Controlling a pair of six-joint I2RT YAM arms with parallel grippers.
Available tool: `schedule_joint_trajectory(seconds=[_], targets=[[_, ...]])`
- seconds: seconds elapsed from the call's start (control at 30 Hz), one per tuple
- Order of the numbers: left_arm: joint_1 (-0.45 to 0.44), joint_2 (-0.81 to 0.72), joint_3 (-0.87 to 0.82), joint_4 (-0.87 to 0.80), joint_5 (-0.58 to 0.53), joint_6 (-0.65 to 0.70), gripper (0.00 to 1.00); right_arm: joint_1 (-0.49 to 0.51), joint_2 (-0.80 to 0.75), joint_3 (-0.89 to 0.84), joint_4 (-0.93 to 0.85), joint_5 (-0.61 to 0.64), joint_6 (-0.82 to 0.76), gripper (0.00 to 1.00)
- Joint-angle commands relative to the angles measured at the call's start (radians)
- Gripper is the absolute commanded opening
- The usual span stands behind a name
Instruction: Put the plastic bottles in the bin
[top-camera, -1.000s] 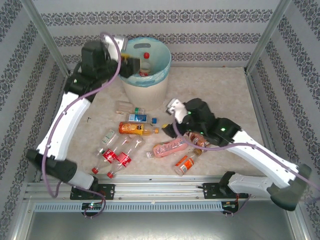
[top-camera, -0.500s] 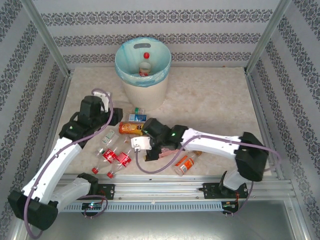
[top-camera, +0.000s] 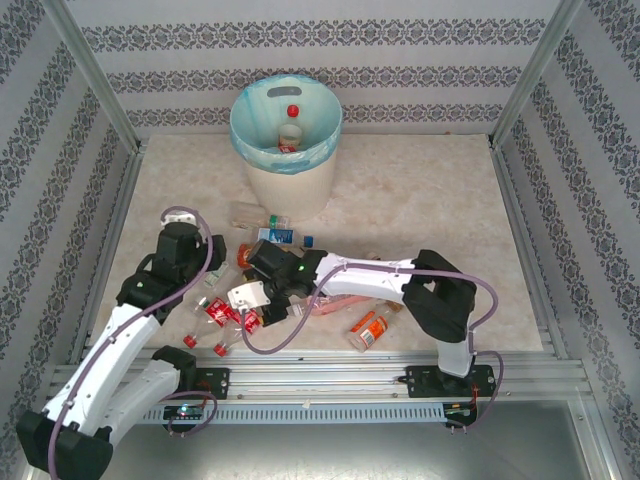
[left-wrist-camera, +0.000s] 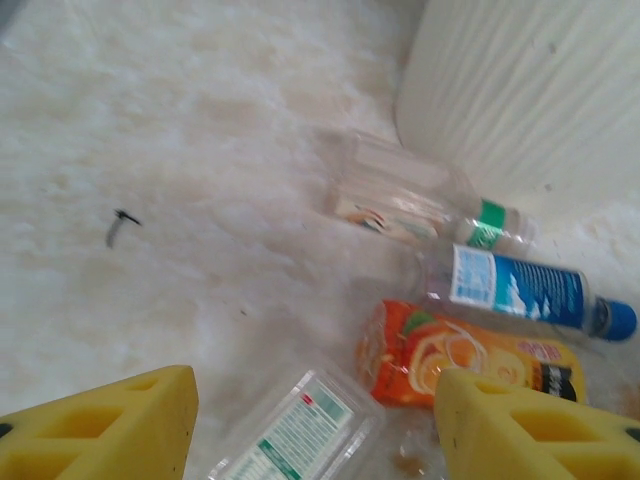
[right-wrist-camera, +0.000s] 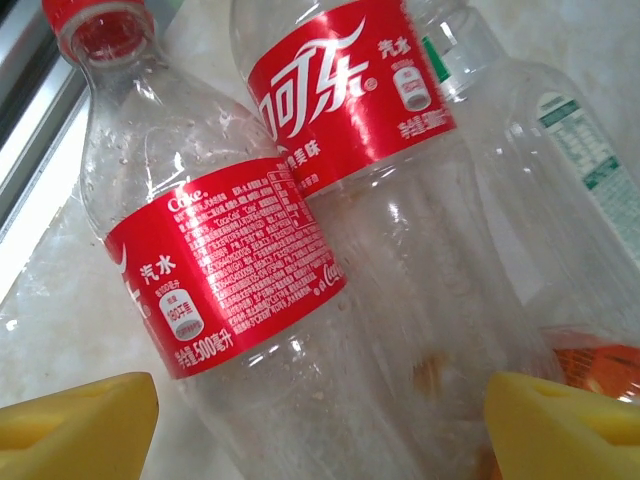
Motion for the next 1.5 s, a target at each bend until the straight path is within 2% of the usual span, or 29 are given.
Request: schedule_joint_trajectory(seconds=[0.0, 0.27, 0.73, 0.87, 1.1, 1.27, 1.47], targets=[[0.023, -0.050, 0.010, 0.052, -0.101, 0.043, 0.65, 0.011, 0.049, 0.039, -0.051, -0.037, -0.056, 0.82], [0.033, -0.079, 0.028, 0.046, -0.071, 0.078, 0.65, 0.014, 0.100, 0.069, -0.091, -0.020, -0.095, 0.73], [0.034, -0.066, 0.030, 0.064, -0.014, 0.066, 0.65, 0.013, 0.144, 0.082, -0.163, 0.026, -0.151, 0.76], [0.034, -0.059, 0.038, 0.067, -0.007, 0.067, 0.65, 0.007, 0.128, 0.075, -0.169, 0.032, -0.163, 0.69], [0.034, -0.052, 0.091, 0.063, 0.008, 0.095, 0.65, -0.015, 0.047, 0.043, -0.123, 0.036, -0.178, 0.54], [0.033, -0.054, 0.142, 0.077, 0.043, 0.139, 0.65, -0.028, -0.039, 0.002, -0.114, 0.016, -0.183, 0.53], [0.033, -0.045, 0.205, 0.128, 0.152, 0.229, 0.65, -0.040, -0.193, -0.084, -0.089, -0.024, -0.145, 0.48]])
